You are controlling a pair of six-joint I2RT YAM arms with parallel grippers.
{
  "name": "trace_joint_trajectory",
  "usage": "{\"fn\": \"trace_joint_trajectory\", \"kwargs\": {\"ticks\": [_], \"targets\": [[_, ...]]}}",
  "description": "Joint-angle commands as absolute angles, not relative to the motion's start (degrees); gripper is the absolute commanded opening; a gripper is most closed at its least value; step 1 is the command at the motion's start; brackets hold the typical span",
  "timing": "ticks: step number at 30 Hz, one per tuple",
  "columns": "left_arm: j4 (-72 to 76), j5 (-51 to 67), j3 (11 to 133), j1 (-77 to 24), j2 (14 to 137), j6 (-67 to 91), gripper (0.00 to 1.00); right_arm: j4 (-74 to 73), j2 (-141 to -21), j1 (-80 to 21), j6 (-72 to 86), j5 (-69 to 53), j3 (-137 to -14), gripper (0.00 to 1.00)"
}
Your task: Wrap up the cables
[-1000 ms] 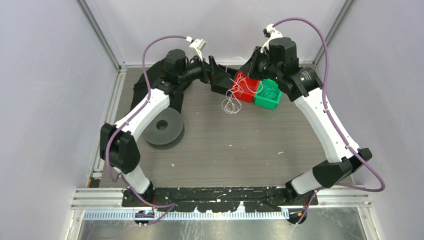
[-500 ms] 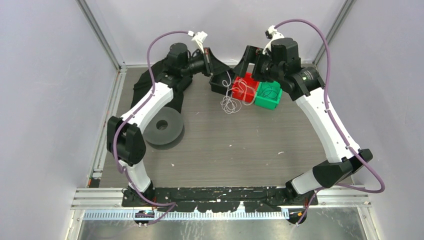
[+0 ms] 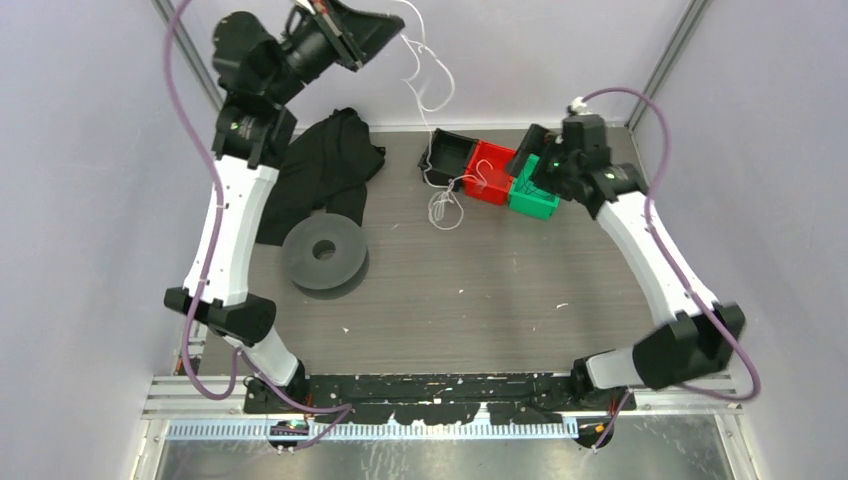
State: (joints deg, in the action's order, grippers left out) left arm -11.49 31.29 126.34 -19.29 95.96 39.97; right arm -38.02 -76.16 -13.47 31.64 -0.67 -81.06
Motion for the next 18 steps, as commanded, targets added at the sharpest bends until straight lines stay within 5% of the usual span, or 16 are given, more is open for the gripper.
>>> {"fn": "trace_joint_trajectory", "kwargs": {"ticks": [1, 18], "targets": [[-13.19, 28.04, 134.15, -19.6, 94.66, 42.27, 0.0, -31.83, -84.77, -17.03, 34.31, -0.62, -80.7, 1.0], [-12.82, 24.14, 143.32, -19.42, 92.55, 42.55, 0.0, -28.6, -113.77, -21.22, 52.17, -8.41, -98.73, 0.95]]}}
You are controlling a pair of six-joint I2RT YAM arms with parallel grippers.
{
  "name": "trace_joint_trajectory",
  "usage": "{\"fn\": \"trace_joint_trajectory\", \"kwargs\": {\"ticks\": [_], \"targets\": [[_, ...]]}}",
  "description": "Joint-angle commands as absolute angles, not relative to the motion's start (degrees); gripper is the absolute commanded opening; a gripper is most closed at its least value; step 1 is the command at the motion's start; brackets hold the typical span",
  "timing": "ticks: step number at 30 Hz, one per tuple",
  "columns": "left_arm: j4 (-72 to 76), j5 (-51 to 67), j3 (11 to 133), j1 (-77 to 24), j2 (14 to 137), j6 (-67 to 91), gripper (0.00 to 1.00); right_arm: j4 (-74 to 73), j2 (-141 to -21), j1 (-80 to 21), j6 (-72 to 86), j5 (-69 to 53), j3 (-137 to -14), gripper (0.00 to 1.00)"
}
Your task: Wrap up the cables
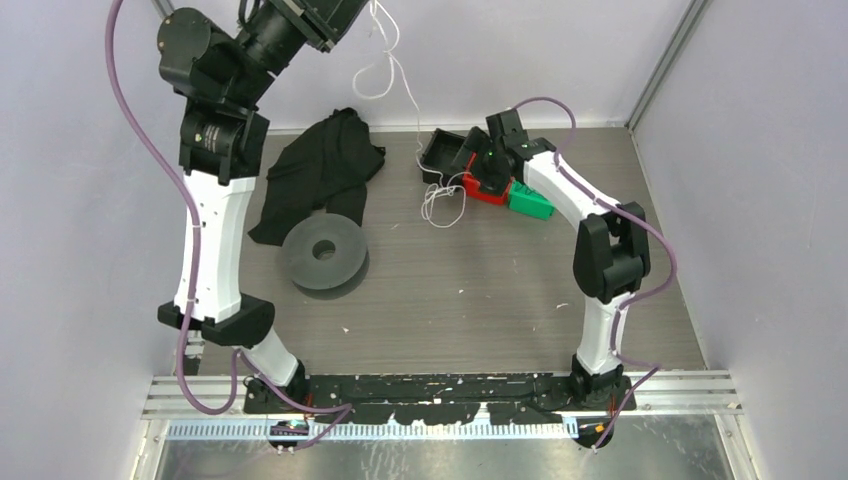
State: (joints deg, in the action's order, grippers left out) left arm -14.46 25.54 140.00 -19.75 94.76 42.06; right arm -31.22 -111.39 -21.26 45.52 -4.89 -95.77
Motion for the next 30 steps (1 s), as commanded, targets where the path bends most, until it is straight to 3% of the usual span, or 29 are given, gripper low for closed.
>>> {"fn": "trace_joint_trajectory", "kwargs": {"ticks": [1, 8, 10, 12, 13, 19, 27, 30], "targets": [[-12.64, 24.11, 143.35, -19.42, 92.11, 42.58, 0.0, -28.3, -114.61, -21.33, 52.74, -8.92, -99.22, 0.95], [-11.98, 23.6, 142.81, -19.42, 89.21, 42.17, 0.0, -26.06, -122.59, -23.83, 56.3, -13.27, -104.26, 0.88], [-12.62, 22.92, 142.37, -19.42, 88.29, 41.04, 0.0, -25.25, -123.59, -24.44, 57.28, -14.42, -105.55, 0.65], [-14.91, 21.31, 142.08, -19.42, 87.14, 38.67, 0.0, -24.92, -123.24, -24.48, 57.54, -14.32, -106.05, 0.2], [-16.46, 20.32, 142.05, -19.42, 86.34, 37.05, 0.0, -25.68, -122.71, -24.25, 56.55, -13.32, -106.74, 0.03], [-24.54, 12.86, 140.93, -19.42, 78.6, 27.21, 0.0, -32.76, -123.27, -18.68, 50.71, -9.65, -118.11, 0.0], [-27.08, 5.51, 140.92, -19.42, 70.9, 22.5, 0.0, -43.19, -140.9, -11.55, 49.11, -8.74, -153.96, 0.0], [-26.77, 4.57, 141.23, -19.42, 69.56, 22.42, 0.0, -38.11, -143.32, -9.46, 52.05, -8.77, -153.34, 0.01]]}}
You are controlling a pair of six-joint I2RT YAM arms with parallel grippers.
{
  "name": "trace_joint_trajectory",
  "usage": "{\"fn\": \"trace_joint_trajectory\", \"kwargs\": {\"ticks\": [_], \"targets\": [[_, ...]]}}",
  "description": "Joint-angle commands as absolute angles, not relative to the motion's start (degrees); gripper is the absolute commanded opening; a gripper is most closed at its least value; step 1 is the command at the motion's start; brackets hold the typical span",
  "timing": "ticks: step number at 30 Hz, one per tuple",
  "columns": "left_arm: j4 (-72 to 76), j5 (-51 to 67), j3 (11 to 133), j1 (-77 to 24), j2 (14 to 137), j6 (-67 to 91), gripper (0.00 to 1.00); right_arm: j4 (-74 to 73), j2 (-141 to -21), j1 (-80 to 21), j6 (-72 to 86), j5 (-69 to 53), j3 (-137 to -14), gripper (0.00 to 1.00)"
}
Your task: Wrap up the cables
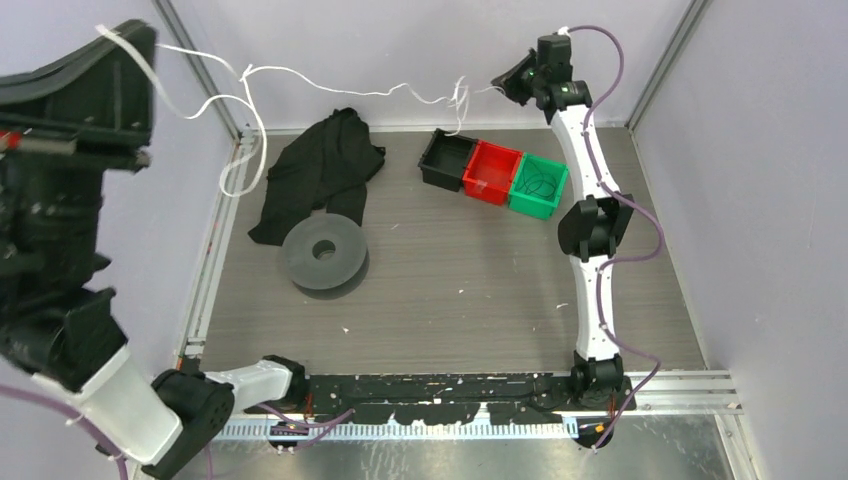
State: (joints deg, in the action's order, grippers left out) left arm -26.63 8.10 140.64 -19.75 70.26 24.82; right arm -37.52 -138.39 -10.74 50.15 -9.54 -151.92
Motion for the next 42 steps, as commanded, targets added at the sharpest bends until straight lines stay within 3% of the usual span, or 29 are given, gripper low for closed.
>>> {"fn": "trace_joint_trajectory", "kwargs": {"ticks": [1, 11, 20, 28, 37, 42], "targets": [[-26.41, 4.22, 141.24, -19.42, 69.0, 22.37, 0.0, -35.61, -143.52, -8.88, 53.04, -9.01, -151.37, 0.01], [-18.02, -3.01, 133.87, -19.51, 60.49, 20.42, 0.0, -31.39, -144.38, -6.62, 53.65, -7.38, -149.63, 0.0], [-22.33, 3.57, 137.38, -19.51, 67.97, 24.47, 0.0, -31.14, -136.11, -9.55, 47.36, -7.15, -146.14, 0.01], [-23.56, 5.18, 136.76, -19.45, 70.86, 27.1, 0.0, -33.69, -136.32, -11.65, 44.17, -6.23, -145.85, 0.01], [-23.3, 5.28, 133.73, -19.51, 70.26, 27.88, 0.0, -31.39, -131.75, -14.96, 43.85, -2.82, -131.14, 0.01], [-24.22, 5.09, 133.37, -19.51, 69.75, 27.54, 0.0, -33.41, -132.21, -14.87, 43.83, -1.58, -131.43, 0.01]]}}
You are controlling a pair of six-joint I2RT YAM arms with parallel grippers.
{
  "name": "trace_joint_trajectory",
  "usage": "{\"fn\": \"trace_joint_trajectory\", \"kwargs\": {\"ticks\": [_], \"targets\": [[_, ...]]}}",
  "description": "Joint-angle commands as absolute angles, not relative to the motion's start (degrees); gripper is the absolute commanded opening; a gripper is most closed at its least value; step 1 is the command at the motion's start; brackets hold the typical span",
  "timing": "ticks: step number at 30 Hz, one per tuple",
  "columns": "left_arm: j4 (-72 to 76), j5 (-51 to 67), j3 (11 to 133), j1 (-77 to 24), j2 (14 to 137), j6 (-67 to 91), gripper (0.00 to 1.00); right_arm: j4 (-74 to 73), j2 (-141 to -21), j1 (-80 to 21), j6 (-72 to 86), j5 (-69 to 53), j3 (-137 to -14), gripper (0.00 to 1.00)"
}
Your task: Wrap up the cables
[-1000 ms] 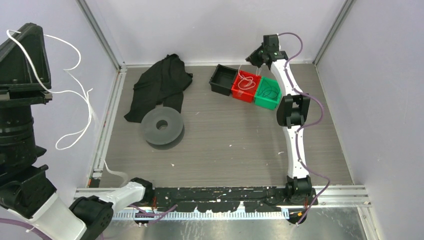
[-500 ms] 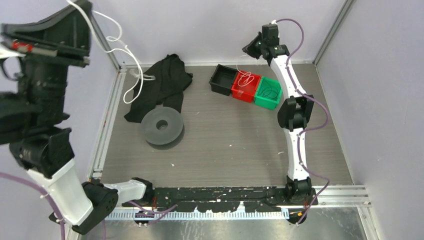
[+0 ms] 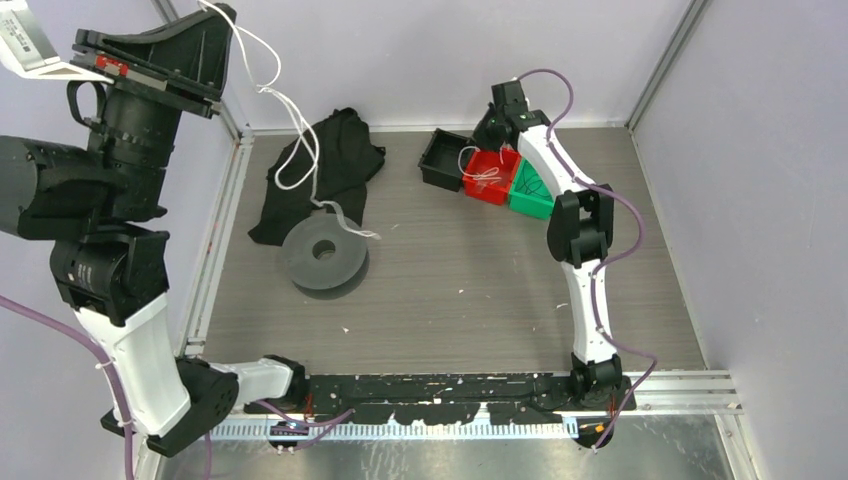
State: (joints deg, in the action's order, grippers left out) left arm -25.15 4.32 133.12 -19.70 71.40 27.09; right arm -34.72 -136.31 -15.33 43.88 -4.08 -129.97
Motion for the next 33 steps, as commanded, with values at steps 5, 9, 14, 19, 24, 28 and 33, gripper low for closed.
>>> {"fn": "trace_joint_trajectory", "kwargs": {"ticks": [5, 9, 14, 19, 24, 28, 33], "targets": [[-24.38, 5.0, 132.66, -19.5, 69.11, 27.2, 0.0, -36.93, -131.47, -15.25, 42.91, -0.31, -132.61, 0.25], [-23.97, 5.32, 131.23, -19.48, 68.65, 27.07, 0.0, -38.69, -128.57, -15.83, 42.09, 4.73, -129.21, 0.63], [-23.3, 6.33, 129.77, -19.49, 68.77, 27.72, 0.0, -40.1, -125.75, -16.17, 41.99, 5.86, -126.51, 0.7], [-25.13, 7.72, 130.39, -19.5, 70.66, 28.43, 0.0, -46.12, -121.71, -17.0, 39.63, 9.81, -126.27, 0.89], [-28.03, 13.94, 130.76, -19.5, 75.55, 33.04, 0.0, -44.01, -110.27, -17.18, 37.5, 10.96, -117.61, 1.0], [-30.28, 19.31, 128.84, -19.51, 77.62, 35.95, 0.0, -39.45, -97.66, -17.09, 29.91, 8.38, -109.54, 1.0], [-32.81, 27.66, 128.98, -19.51, 81.53, 38.06, 0.0, -38.21, -83.89, -17.11, 21.65, -5.48, -100.52, 1.0]]}}
